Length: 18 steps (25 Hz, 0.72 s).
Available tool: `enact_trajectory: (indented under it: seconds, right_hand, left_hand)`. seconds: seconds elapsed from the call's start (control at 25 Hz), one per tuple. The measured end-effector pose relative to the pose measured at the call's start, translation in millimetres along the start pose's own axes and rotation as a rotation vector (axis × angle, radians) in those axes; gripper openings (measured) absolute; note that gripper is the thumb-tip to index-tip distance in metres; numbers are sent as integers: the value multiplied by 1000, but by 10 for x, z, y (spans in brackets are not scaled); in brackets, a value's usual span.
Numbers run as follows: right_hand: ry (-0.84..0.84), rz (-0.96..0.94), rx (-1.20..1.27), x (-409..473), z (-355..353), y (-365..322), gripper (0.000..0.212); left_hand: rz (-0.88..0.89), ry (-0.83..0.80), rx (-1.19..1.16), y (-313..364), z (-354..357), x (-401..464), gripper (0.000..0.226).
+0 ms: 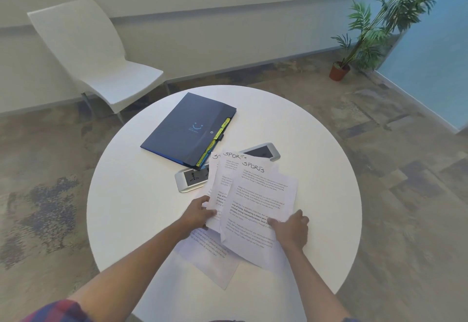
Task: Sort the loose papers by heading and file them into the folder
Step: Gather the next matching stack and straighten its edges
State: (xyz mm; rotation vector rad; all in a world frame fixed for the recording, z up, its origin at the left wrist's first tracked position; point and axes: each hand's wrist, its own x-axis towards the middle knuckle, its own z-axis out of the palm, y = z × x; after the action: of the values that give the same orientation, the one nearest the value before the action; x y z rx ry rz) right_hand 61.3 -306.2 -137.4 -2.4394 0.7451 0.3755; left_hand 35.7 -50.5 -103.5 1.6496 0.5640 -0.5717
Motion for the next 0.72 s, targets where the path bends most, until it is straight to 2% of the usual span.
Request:
enact_trajectory:
  seconds: [0.08,0.2,0.28,0.52,0.72]
  right_hand:
    - [-23,32,129,81,-29,53,75]
    - [28,18,314,121,-133,106,29]
    - [36,-38,427,124,-228,118,13]
    - [5,-156,784,201,-669,34,13]
    - [-130,-165,928,103,-805,-201,12]
  left_hand:
    - [1,-28,17,-2,6,-22,30]
    - [42,-34,-2,-17,-4,-42,35]
    - [74,-31,-23,-35,-30,-60,36]
    - [133,27,-187,-23,-149,-163,36]
    - [184,-54,-294,120,-134,-387,38]
